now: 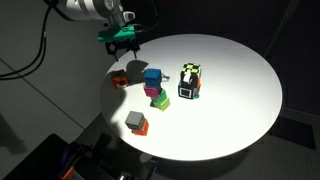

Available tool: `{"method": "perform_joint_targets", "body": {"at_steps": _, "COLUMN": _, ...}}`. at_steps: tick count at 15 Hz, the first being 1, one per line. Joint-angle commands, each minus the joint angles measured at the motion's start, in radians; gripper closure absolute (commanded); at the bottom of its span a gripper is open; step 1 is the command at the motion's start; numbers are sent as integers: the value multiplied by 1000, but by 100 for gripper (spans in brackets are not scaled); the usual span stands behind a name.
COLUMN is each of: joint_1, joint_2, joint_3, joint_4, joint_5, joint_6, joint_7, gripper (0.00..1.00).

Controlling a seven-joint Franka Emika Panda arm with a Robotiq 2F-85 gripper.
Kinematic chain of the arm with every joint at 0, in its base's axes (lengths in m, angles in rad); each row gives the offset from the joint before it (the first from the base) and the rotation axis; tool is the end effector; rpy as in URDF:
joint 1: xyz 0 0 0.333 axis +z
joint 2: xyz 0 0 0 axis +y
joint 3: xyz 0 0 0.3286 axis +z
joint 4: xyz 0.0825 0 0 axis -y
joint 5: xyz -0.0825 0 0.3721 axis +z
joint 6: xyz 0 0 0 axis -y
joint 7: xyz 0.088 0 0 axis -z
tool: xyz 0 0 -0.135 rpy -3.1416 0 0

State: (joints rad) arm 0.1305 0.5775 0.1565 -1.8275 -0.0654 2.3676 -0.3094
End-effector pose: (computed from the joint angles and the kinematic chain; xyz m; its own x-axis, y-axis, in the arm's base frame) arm 0.6191 0.1748 0.2088 0.8135 0.5814 -0.0149 0.5802 -0.8131 -0.0477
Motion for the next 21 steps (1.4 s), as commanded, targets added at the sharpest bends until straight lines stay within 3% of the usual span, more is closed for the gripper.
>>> {"method": "perform_joint_targets", "body": {"at_steps": 1, "joint_1": 22, "joint_2": 28, "joint_3": 7, "joint_4": 42, "joint_5": -27, "joint_6": -16, "joint_7": 4, "gripper": 0}}
{"method": "perform_joint_targets", "body": {"at_steps": 15, "joint_1": 115, "joint_2": 113, "joint_3": 24, "joint_4": 49, "joint_5": -122, "joint_6": 5, "joint_7": -13, "gripper": 0}}
{"method": "perform_joint_targets", "body": {"at_steps": 21, "joint_1": 129, "joint_2": 153, "joint_3": 18, "joint_4": 44, "joint_5": -173, "joint_6": 97, "joint_7": -4, "gripper": 0}}
